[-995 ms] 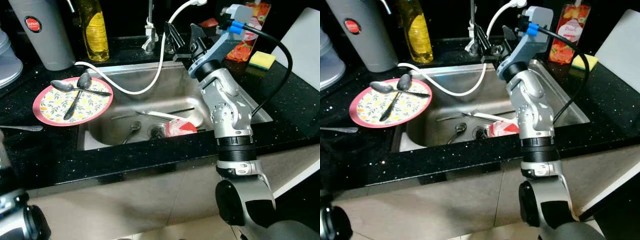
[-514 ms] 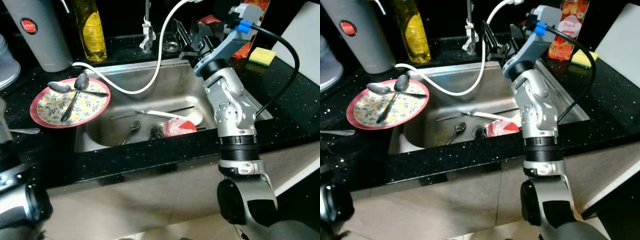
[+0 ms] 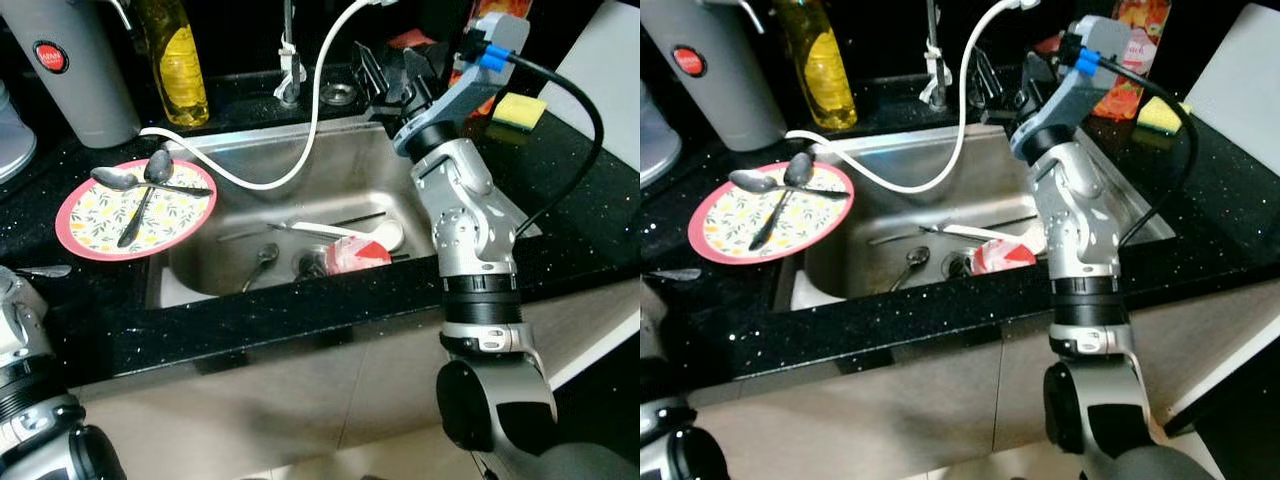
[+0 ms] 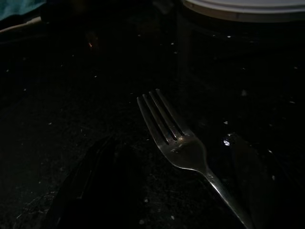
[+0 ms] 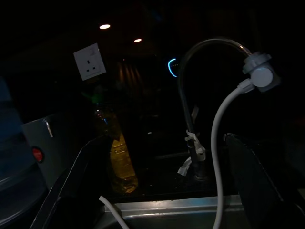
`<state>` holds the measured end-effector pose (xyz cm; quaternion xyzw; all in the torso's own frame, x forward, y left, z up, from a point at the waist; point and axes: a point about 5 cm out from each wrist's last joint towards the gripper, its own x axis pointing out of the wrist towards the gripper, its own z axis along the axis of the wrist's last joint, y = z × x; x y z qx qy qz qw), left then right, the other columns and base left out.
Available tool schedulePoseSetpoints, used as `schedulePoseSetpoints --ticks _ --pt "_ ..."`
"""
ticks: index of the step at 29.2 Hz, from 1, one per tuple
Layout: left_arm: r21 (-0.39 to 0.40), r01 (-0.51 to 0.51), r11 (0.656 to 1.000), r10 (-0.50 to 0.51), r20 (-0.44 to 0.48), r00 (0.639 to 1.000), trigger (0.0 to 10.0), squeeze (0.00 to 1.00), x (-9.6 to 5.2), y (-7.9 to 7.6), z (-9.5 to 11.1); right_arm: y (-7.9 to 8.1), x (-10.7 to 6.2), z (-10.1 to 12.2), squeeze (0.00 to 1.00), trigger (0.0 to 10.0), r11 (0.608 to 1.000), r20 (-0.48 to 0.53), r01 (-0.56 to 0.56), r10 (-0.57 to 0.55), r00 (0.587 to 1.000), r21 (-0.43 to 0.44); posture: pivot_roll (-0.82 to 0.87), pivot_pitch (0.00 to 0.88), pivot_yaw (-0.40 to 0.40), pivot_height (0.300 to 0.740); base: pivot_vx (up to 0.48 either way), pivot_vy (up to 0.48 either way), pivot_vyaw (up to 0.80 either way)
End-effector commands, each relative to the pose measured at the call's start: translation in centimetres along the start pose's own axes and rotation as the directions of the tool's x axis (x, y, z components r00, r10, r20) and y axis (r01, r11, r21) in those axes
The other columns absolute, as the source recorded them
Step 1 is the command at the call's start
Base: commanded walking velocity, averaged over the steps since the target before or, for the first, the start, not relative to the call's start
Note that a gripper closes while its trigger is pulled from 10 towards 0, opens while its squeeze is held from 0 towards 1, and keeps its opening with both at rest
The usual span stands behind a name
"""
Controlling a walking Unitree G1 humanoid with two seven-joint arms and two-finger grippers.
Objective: Kitchen organization
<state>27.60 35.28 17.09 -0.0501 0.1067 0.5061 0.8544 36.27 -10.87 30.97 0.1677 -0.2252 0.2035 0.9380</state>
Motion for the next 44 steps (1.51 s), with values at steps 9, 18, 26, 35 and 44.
schedulePoseSetpoints --ticks 9,18,26,35,44 --pt "-0.044 -0.055 0.998 0.047 -0.171 0.984 0.0 0.0 0.4 1.6 -3.4 0.5 0.2 -0.3 0.0 10.0 1.0 -0.002 -0.021 0.021 1.0 0.014 0.17 0.0 0.036 0.74 0.0 0.0 0.0" --pt "-0.095 -0.092 0.991 0.066 -0.243 0.968 0.0 0.0 0.4 2.1 -4.9 0.3 0.1 -0.2 0.0 10.0 1.0 -0.001 -0.016 0.016 1.0 0.009 0.16 0.0 0.037 0.74 0.0 0.0 0.0" --pt "-0.079 -0.12 0.99 0.106 -0.16 0.981 0.0 0.0 0.8 2.8 -3.6 0.4 0.2 -0.1 0.0 10.0 1.0 0.004 -0.019 0.019 1.0 0.008 0.16 0.0 0.036 0.74 0.0 0.0 0.0" --pt "-0.009 -0.055 0.998 0.055 0.242 0.969 10.0 1.0 -1.3 1.5 4.3 0.3 0.2 -0.1 0.0 10.0 1.0 0.003 -0.018 0.018 1.0 0.008 0.17 0.0 0.037 0.74 0.0 0.0 0.0" --pt "-0.049 -0.117 0.992 0.122 0.14 0.983 10.0 0.0 -4.1 1.7 1.7 0.3 0.1 -0.2 0.0 10.0 1.0 -0.001 -0.017 0.017 1.0 0.01 0.17 0.0 0.036 0.74 0.0 0.0 0.0"
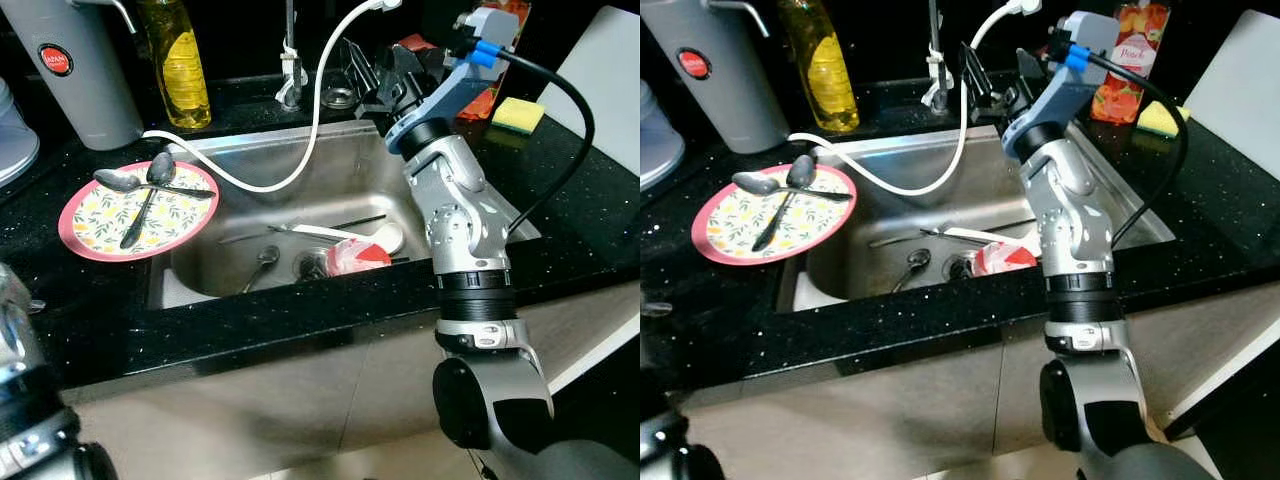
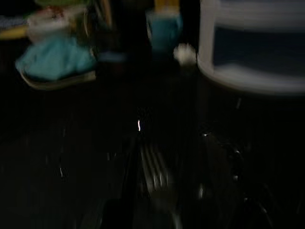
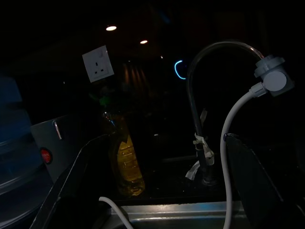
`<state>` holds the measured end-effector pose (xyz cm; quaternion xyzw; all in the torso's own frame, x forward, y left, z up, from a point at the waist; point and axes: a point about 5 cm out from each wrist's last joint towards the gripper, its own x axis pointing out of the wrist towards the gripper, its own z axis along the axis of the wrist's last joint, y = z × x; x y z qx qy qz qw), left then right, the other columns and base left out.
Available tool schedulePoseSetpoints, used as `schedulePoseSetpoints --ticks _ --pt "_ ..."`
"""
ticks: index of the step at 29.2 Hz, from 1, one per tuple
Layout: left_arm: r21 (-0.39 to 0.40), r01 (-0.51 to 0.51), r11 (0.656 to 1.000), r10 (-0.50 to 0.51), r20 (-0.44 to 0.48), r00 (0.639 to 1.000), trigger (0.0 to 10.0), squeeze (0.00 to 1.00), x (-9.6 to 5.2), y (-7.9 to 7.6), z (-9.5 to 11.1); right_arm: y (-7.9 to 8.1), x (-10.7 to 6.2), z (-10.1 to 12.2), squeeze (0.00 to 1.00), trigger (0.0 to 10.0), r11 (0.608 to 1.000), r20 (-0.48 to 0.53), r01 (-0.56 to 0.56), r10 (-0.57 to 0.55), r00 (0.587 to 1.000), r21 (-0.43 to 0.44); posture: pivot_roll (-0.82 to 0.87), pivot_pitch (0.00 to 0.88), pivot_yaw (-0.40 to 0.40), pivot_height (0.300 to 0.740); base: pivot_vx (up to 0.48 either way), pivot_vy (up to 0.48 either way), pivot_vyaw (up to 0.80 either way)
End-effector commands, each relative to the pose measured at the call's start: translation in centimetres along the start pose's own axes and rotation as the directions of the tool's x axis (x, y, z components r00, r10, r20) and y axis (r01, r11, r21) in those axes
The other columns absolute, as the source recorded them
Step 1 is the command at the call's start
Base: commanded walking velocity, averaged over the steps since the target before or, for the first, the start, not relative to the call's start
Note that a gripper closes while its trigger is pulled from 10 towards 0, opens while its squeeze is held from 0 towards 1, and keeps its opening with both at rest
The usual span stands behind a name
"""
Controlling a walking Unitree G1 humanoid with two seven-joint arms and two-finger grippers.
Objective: Kitchen organization
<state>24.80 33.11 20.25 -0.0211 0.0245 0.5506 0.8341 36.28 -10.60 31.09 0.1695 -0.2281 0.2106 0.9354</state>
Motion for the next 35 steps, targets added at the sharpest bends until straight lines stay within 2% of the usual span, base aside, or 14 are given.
schedulePoseSetpoints --ticks 1,11,16,17,18,19,20,21,24,27,28,29,30,35 --pt "0.012 -0.031 0.999 0.032 -0.044 0.999 10.0 0.0 -0.5 0.3 -1.0 0.0 -0.1 -0.2 0.0 10.0 1.0 -0.008 -0.003 0.003 1.0 0.004 0.17 0.0 0.036 0.74 0.0 0.0 0.0" --pt "0.04 0.004 0.999 0.005 -0.236 0.972 10.0 0.0 -0.2 0.3 -4.1 0.4 0.2 -0.4 0.0 10.0 1.0 -0.011 -0.016 0.016 1.0 0.014 0.19 0.0 0.029 0.74 0.0 0.0 0.0" --pt "0.058 -0.022 0.998 0.04 -0.343 0.938 10.0 0.0 0.6 2.0 -5.8 0.4 0.0 -0.4 0.0 10.0 1.0 -0.011 -0.012 0.013 1.0 0.016 0.18 0.0 0.04 0.74 0.0 0.0 0.0" --pt "0.063 -0.028 0.998 0.049 -0.367 0.929 6.2 0.0 0.6 2.3 -6.4 0.3 0.0 -0.5 0.0 10.0 1.0 -0.014 -0.01 0.01 1.0 0.016 0.18 0.0 0.04 0.74 0.0 0.0 0.0" --pt "0.06 -0.032 0.998 0.053 -0.394 0.918 6.2 0.0 0.6 2.5 -7.0 0.3 -0.1 -0.6 0.0 10.0 1.0 -0.016 -0.01 0.01 1.0 0.016 0.18 0.0 0.046 0.74 0.0 0.0 0.0" --pt "0.065 -0.034 0.997 0.058 -0.411 0.91 1.8 0.0 0.5 2.6 -7.5 0.4 -0.1 -0.6 0.0 10.0 1.0 -0.015 -0.011 0.011 1.0 0.015 0.18 0.0 0.047 0.74 0.0 0.0 0.0" --pt "0.065 -0.034 0.997 0.058 -0.411 0.91 1.8 0.0 0.5 2.6 -7.5 0.4 -0.1 -0.6 0.0 10.0 1.0 -0.015 -0.011 0.011 1.0 0.015 0.18 0.0 0.047 0.74 0.0 0.0 0.0" --pt "0.068 -0.034 0.997 0.059 -0.42 0.906 0.5 0.0 0.5 2.8 -7.8 0.4 -0.1 -0.5 0.0 10.0 1.0 -0.011 -0.014 0.014 1.0 0.014 0.17 0.0 0.051 0.74 0.0 0.0 0.0" --pt "0.071 -0.029 0.997 0.057 -0.432 0.9 0.0 0.0 0.4 2.9 -8.1 0.4 -0.1 -0.4 0.0 10.0 1.0 -0.006 -0.015 0.015 1.0 0.012 0.18 0.0 0.051 0.74 0.0 0.0 0.0" --pt "0.05 -0.016 0.999 0.037 -0.438 0.898 0.0 0.0 0.5 2.5 -8.2 0.4 0.0 -0.4 0.0 10.0 1.0 -0.004 -0.019 0.019 1.0 0.011 0.18 0.0 0.05 0.74 0.0 0.0 0.0" --pt "0.028 -0.006 1.0 0.017 -0.39 0.921 1.0 0.0 0.6 2.3 -7.2 0.5 0.0 -0.4 0.0 10.0 1.0 -0.003 -0.021 0.021 1.0 0.012 0.18 0.0 0.05 0.74 0.0 0.0 0.0" --pt "0.019 0.0 1.0 0.007 -0.37 0.929 1.0 0.0 0.6 2.2 -6.8 0.5 0.0 -0.4 0.0 10.0 1.0 -0.004 -0.022 0.022 1.0 0.012 0.18 0.0 0.05 0.74 0.0 0.0 0.0" --pt "0.005 0.012 1.0 -0.01 -0.329 0.944 9.8 0.0 0.6 1.8 -5.8 0.5 0.0 -0.4 0.0 10.0 1.0 -0.005 -0.022 0.022 1.0 0.012 0.18 0.0 0.044 0.74 0.0 0.0 0.0" --pt "-0.008 0.067 0.998 -0.068 -0.156 0.985 10.0 0.0 0.9 0.1 -1.9 0.5 0.2 -0.5 0.0 10.0 1.0 -0.007 -0.025 0.025 1.0 0.013 0.18 0.0 0.039 0.74 0.0 0.0 0.0"
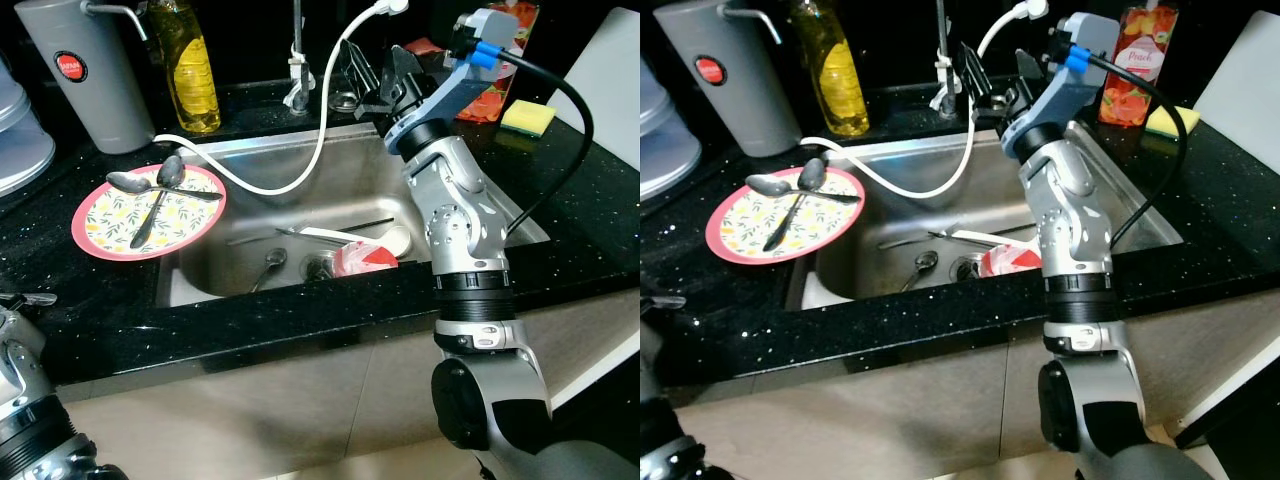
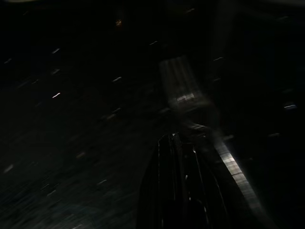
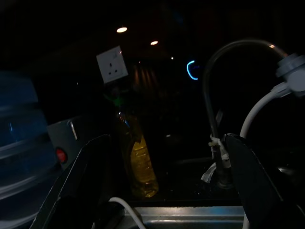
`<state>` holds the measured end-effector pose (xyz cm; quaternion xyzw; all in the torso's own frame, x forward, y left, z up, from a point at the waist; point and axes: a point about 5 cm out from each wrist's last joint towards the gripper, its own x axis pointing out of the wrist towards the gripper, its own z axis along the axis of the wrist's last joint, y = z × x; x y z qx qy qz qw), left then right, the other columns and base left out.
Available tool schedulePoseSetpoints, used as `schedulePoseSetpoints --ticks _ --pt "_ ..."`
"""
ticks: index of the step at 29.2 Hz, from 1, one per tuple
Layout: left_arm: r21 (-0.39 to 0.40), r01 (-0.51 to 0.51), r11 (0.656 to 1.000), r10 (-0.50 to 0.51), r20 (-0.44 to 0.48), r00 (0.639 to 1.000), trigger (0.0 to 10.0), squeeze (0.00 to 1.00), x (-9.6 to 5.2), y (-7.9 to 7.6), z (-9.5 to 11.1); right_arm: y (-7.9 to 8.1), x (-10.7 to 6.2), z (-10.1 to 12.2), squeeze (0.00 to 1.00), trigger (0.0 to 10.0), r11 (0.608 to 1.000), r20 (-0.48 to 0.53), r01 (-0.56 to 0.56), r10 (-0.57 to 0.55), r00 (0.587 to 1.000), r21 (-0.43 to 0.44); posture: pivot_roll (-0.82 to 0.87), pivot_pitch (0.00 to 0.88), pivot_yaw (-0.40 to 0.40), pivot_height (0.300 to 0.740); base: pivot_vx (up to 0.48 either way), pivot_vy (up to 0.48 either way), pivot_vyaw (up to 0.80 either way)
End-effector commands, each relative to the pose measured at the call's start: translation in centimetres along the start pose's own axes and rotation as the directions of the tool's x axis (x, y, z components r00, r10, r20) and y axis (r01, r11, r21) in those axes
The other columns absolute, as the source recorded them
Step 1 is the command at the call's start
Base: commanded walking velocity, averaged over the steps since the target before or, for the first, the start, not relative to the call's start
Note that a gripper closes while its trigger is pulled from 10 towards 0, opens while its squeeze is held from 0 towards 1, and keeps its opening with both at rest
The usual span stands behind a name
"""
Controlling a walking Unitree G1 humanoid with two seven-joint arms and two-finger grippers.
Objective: Kitchen organization
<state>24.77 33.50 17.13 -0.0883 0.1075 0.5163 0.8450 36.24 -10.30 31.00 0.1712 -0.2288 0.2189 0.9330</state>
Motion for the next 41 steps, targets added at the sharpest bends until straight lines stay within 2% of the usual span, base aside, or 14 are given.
schedulePoseSetpoints --ticks 1,4,6,7,12,16,25,26,31,34,36,38,40,41 --pt "0.012 0.013 1.0 -0.014 0.087 0.996 10.0 1.0 0.0 -0.5 2.0 0.3 0.2 -0.3 0.0 10.0 1.0 -0.007 -0.011 0.012 1.0 0.006 0.18 0.0 0.04 0.74 0.0 0.0 0.0" --pt "0.01 0.026 1.0 -0.027 0.104 0.994 10.0 1.0 0.0 -1.0 2.5 0.4 0.2 -0.3 0.0 10.0 1.0 -0.006 -0.014 0.014 1.0 0.007 0.18 0.0 0.043 0.74 0.0 0.0 0.0" --pt "0.021 0.012 1.0 -0.013 0.052 0.999 10.0 1.0 0.4 -1.0 1.4 0.4 0.2 -0.3 0.0 10.0 1.0 -0.004 -0.011 0.011 1.0 0.006 0.17 0.0 0.045 0.74 0.0 0.0 0.0" --pt "0.019 0.005 1.0 -0.005 0.034 0.999 10.0 0.0 0.5 -1.0 1.0 0.4 0.1 -0.3 0.0 10.0 1.0 -0.004 -0.01 0.01 1.0 0.005 0.17 0.0 0.046 0.74 0.0 0.0 0.0" --pt "0.0 -0.021 1.0 0.021 -0.047 0.999 10.0 0.0 0.9 -0.7 -0.7 0.1 0.0 -0.2 0.0 10.0 1.0 -0.003 -0.002 0.002 1.0 -0.001 0.17 0.0 0.047 0.74 0.0 0.0 0.0" --pt "-0.003 -0.025 1.0 0.025 -0.073 0.997 10.0 0.0 0.9 -0.7 -1.1 0.0 0.0 -0.1 0.0 10.0 1.0 -0.002 -0.001 0.001 1.0 -0.003 0.16 0.0 0.047 0.74 0.0 0.0 0.0" --pt "0.049 -0.036 0.998 0.041 -0.113 0.993 10.0 0.0 0.9 -0.4 -2.6 0.0 -0.1 -0.1 0.0 10.0 1.0 -0.003 -0.001 0.0 1.0 -0.003 0.17 0.0 0.045 0.74 0.0 0.0 0.0" --pt "0.058 -0.056 0.997 0.066 -0.168 0.984 10.0 0.0 1.1 0.2 -4.0 0.1 -0.1 -0.1 0.0 10.0 1.0 -0.004 -0.001 0.001 1.0 -0.002 0.17 0.0 0.047 0.74 0.0 0.0 0.0" --pt "0.068 -0.077 0.995 0.089 -0.202 0.975 10.0 0.0 1.0 0.7 -5.0 0.0 -0.1 -0.1 0.0 10.0 1.0 -0.003 -0.001 0.001 1.0 -0.003 0.17 0.0 0.045 0.74 0.0 0.0 0.0" --pt "0.081 -0.103 0.991 0.111 -0.099 0.989 10.0 0.0 0.0 -0.3 -4.1 0.0 0.0 -0.2 0.0 10.0 1.0 -0.004 0.0 0.0 1.0 -0.001 0.17 0.0 0.042 0.74 0.0 0.0 0.0" --pt "0.081 -0.103 0.991 0.111 -0.099 0.989 10.0 0.0 0.0 -0.3 -4.1 0.0 0.0 -0.2 0.0 10.0 1.0 -0.004 0.0 0.0 1.0 -0.001 0.17 0.0 0.042 0.74 0.0 0.0 0.0" --pt "0.081 -0.099 0.992 0.104 -0.068 0.992 10.0 0.0 -0.4 -2.2 -3.7 0.3 0.1 -0.4 0.0 10.0 1.0 -0.008 -0.008 0.008 1.0 0.006 0.18 0.0 0.033 0.74 0.0 0.0 0.0" --pt "0.072 -0.085 0.994 0.092 -0.092 0.992 10.0 0.0 -0.4 -2.8 -3.9 0.4 0.2 -0.4 0.0 10.0 1.0 -0.008 -0.01 0.01 1.0 0.007 0.18 0.0 0.033 0.74 0.0 0.0 0.0" --pt "0.063 -0.084 0.994 0.091 -0.11 0.99 10.0 0.72 -0.3 -3.1 -4.0 0.4 0.2 -0.4 0.0 10.0 1.0 -0.008 -0.011 0.011 1.0 0.008 0.18 0.0 0.033 0.74 0.0 0.0 0.0"
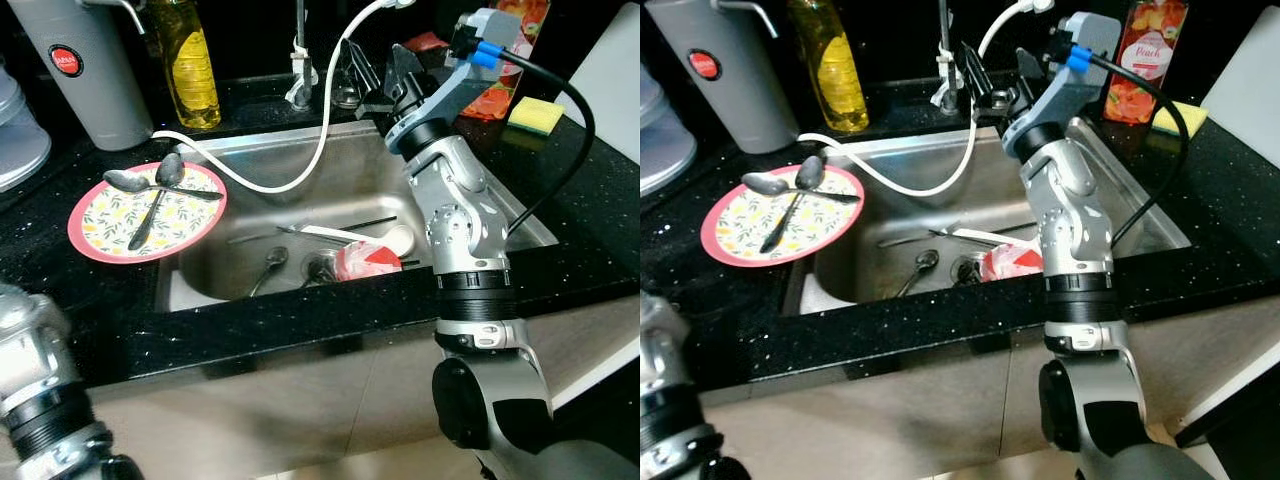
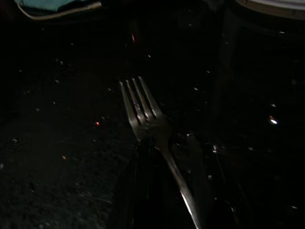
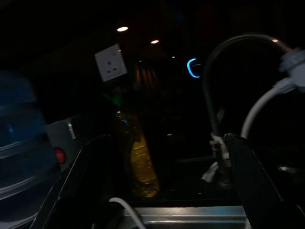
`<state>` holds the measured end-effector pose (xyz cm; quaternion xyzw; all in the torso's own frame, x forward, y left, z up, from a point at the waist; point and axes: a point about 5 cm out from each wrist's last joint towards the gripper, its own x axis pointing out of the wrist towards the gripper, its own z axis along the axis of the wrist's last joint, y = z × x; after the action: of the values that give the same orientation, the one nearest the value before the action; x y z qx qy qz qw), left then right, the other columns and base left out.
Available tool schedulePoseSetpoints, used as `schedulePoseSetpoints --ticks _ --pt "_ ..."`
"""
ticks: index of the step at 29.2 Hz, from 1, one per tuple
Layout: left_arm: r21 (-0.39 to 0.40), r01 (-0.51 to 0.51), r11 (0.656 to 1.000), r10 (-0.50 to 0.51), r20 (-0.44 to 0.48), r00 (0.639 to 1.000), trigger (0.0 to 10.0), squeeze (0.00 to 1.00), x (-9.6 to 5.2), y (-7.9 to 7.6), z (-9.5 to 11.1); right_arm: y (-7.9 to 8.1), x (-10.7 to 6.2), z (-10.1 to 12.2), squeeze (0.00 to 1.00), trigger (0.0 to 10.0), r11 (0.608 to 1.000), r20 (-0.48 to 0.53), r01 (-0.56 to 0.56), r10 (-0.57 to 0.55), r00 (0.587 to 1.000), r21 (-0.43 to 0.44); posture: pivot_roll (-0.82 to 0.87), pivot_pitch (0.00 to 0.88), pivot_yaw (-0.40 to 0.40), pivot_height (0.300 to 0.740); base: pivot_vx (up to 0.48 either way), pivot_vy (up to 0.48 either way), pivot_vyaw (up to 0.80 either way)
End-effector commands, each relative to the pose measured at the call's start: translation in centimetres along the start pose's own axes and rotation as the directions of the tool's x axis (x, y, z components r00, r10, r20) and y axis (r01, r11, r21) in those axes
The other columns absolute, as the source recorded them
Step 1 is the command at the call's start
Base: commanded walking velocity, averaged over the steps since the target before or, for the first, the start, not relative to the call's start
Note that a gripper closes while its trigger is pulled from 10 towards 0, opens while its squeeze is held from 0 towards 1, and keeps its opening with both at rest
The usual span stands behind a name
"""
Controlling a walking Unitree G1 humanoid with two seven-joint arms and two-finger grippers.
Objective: Kitchen organization
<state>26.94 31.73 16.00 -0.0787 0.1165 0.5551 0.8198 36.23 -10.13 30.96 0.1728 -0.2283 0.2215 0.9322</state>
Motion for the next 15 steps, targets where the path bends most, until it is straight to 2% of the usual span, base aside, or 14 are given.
schedulePoseSetpoints --ticks 1,7,8,12,15 --pt "0.041 0.015 0.999 -0.01 -0.114 0.993 10.0 1.0 0.0 -0.6 -2.7 0.3 0.2 -0.3 0.0 10.0 1.0 -0.006 -0.007 0.007 1.0 0.003 0.17 0.0 0.034 0.74 0.0 0.0 0.0" --pt "-0.003 0.003 1.0 -0.003 -0.13 0.992 10.0 1.0 0.7 -1.0 -2.2 0.2 0.1 -0.1 0.0 10.0 1.0 -0.004 -0.003 0.003 1.0 0.001 0.17 0.0 0.036 0.74 0.0 0.0 0.0" --pt "-0.033 -0.004 0.999 -0.002 -0.154 0.988 10.0 0.0 0.9 -1.0 -2.1 0.1 0.1 -0.1 0.0 10.0 1.0 -0.004 0.0 0.0 1.0 -0.002 0.17 0.0 0.036 0.74 0.0 0.0 0.0" --pt "-0.087 -0.024 0.996 0.005 -0.213 0.977 10.0 0.0 1.0 -1.1 -2.4 0.0 0.1 -0.1 0.0 10.0 1.0 -0.003 0.003 -0.003 1.0 -0.004 0.17 0.0 0.039 0.74 0.0 0.0 0.0" --pt "-0.064 -0.052 0.997 0.034 -0.25 0.968 10.0 0.0 0.9 -0.8 -3.4 0.1 0.1 -0.1 0.0 10.0 1.0 -0.001 0.003 -0.003 1.0 -0.002 0.17 0.0 0.041 0.74 0.0 0.0 0.0"
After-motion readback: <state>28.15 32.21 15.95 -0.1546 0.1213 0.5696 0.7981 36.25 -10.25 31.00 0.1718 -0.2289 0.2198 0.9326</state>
